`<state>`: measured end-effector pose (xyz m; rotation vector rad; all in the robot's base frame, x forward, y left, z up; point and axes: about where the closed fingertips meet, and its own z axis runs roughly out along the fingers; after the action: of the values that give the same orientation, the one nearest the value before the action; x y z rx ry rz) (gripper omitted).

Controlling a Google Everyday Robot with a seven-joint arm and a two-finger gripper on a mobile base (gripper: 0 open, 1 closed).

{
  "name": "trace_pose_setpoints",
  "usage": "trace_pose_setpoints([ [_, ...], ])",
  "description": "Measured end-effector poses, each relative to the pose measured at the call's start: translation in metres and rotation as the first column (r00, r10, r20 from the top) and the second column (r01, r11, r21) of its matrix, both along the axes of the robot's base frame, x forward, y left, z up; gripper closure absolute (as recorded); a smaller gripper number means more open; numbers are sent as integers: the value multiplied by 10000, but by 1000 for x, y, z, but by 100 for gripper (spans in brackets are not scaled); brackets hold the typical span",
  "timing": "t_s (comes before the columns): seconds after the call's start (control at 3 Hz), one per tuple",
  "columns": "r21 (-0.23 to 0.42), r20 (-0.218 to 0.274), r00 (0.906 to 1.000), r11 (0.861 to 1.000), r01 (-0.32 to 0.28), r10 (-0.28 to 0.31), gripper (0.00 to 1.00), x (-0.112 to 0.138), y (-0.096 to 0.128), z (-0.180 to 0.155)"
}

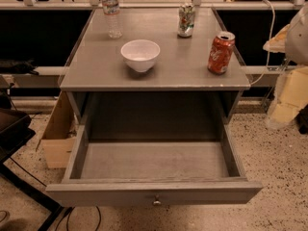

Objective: Place water bottle into top drawer

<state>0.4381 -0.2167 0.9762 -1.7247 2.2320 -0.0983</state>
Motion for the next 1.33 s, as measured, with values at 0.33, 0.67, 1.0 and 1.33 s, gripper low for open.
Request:
trace_pose_setpoints([
  [0.33,0,0,10000,10000,0,0,0,0,0,0],
  [0.67,578,342,9994,9983,-1,-19,0,11,-3,-3],
  [1.0,2558,872,9914,9641,720,-971,0,41,-19,-20],
  [1.33,4919,1240,9726,8634,1120,-1968,0,74,-22,-40],
])
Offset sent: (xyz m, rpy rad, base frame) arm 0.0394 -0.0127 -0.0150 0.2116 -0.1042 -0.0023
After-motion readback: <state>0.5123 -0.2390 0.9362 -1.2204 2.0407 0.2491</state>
